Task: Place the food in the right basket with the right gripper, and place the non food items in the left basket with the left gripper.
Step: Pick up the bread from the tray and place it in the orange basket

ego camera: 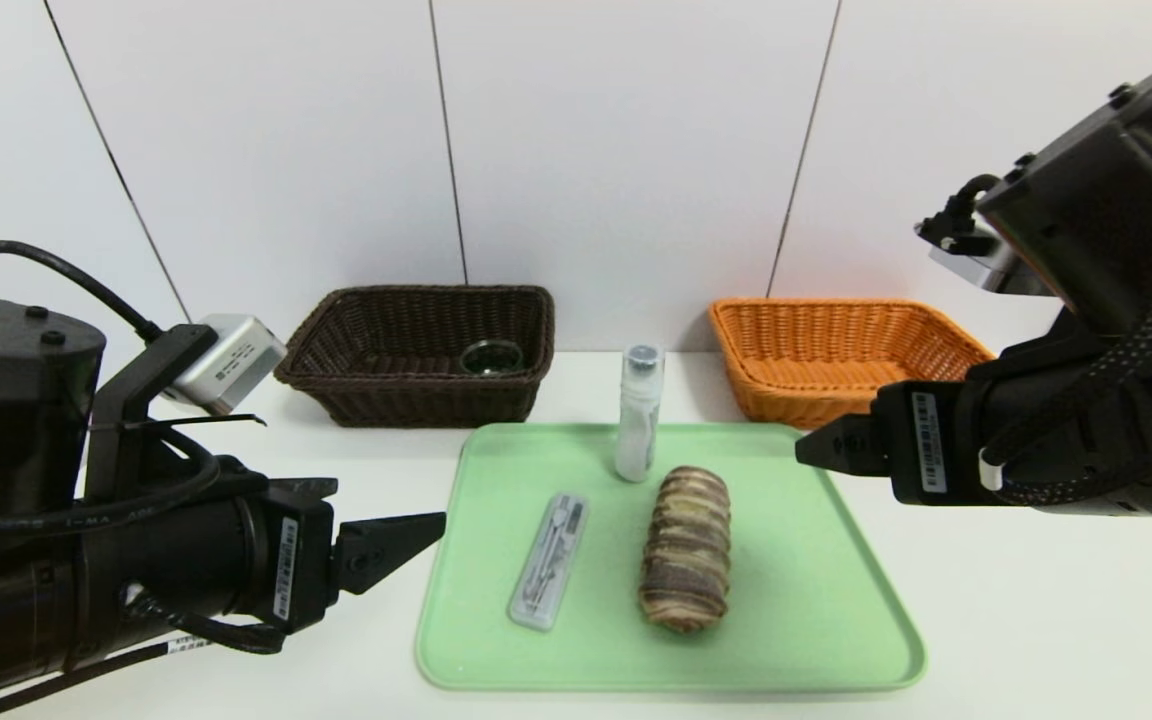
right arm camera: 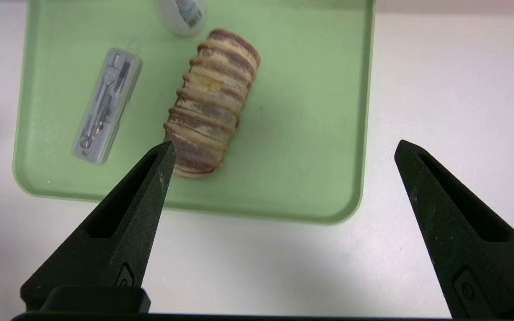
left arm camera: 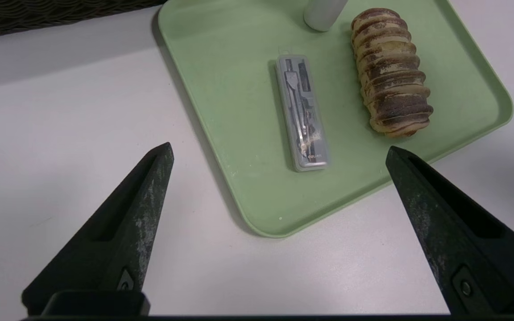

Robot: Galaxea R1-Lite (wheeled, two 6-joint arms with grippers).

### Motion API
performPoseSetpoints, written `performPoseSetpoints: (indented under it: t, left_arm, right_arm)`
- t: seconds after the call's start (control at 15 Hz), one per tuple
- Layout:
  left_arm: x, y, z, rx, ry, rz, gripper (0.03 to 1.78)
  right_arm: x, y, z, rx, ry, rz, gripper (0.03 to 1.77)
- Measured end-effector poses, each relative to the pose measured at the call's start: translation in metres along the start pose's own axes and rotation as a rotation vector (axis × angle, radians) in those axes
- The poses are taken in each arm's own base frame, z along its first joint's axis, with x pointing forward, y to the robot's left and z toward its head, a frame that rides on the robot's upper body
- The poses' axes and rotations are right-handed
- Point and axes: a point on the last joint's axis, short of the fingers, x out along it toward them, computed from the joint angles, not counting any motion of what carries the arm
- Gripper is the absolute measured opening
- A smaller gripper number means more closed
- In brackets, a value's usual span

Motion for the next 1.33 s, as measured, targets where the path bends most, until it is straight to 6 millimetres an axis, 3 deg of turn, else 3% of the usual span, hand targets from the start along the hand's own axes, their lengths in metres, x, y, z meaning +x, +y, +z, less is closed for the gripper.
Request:
performPoseSetpoints:
  t: [0.4,0.8,1.33]
  left_arm:
    - [-0.005,0.001,-0.003,0.001,-0.005,-0.001,1.69]
    - [-0.008,0.002,-0.005,0.001,-0.008,-0.001,1.69]
    - [-0.009,0.003,-0.006,0.000,-0.008,-0.001,1.69]
  right_arm:
    - [0.012,0.030,0.011,0.132,0.224,-0.019,1.69]
    - [0.035,0.061,0.022,0.140,0.269,0.013,1.69]
    - [0.074,0.078,0.015,0.121,0.332,-0.045,1.70]
